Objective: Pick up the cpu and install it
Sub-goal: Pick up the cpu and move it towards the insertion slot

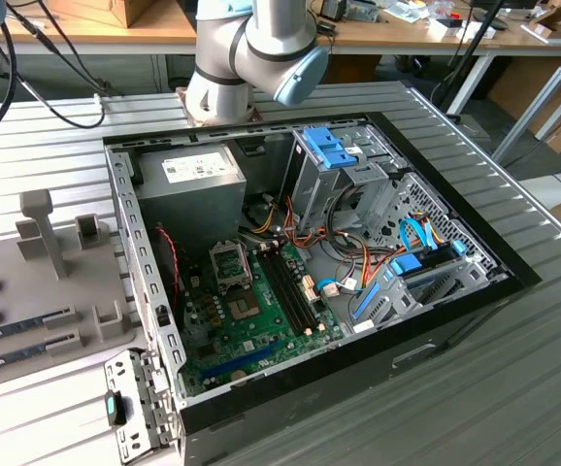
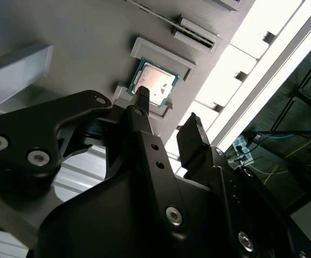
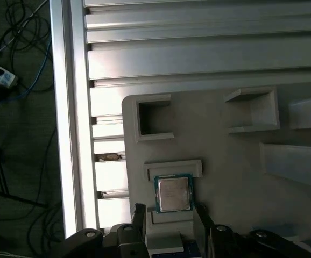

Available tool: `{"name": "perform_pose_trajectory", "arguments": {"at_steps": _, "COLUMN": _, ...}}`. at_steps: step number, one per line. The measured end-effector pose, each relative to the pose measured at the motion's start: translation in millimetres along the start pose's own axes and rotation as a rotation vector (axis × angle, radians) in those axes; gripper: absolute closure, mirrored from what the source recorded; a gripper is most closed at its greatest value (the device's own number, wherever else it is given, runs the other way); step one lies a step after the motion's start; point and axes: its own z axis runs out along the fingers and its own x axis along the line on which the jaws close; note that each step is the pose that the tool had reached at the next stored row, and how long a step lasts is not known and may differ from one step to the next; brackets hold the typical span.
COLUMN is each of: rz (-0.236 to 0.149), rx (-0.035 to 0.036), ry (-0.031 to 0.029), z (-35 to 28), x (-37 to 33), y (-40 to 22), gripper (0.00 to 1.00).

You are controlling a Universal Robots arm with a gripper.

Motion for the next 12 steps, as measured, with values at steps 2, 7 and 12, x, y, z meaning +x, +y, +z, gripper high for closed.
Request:
{"name": "perform_pose_trajectory", "arguments": {"at_steps": 2, "rz": 0.0, "rx": 0.0001, "ry": 0.0, "z": 1.0, "x": -0.2, "y": 0.0, "gripper": 0.52}}
{"name": "perform_pose_trajectory", "arguments": {"at_steps": 7, "rz": 0.0, "rx": 0.0001, "ry": 0.0001, "z": 4.6, "x": -1.0, "y": 0.1, "gripper": 0.52}}
{"name": "perform_pose_trajectory", "arguments": {"at_steps": 12, "rz": 0.0, "rx": 0.0, "ry": 0.0, "z": 7.3, "x": -1.3, "y": 0.1, "gripper": 0.52}}
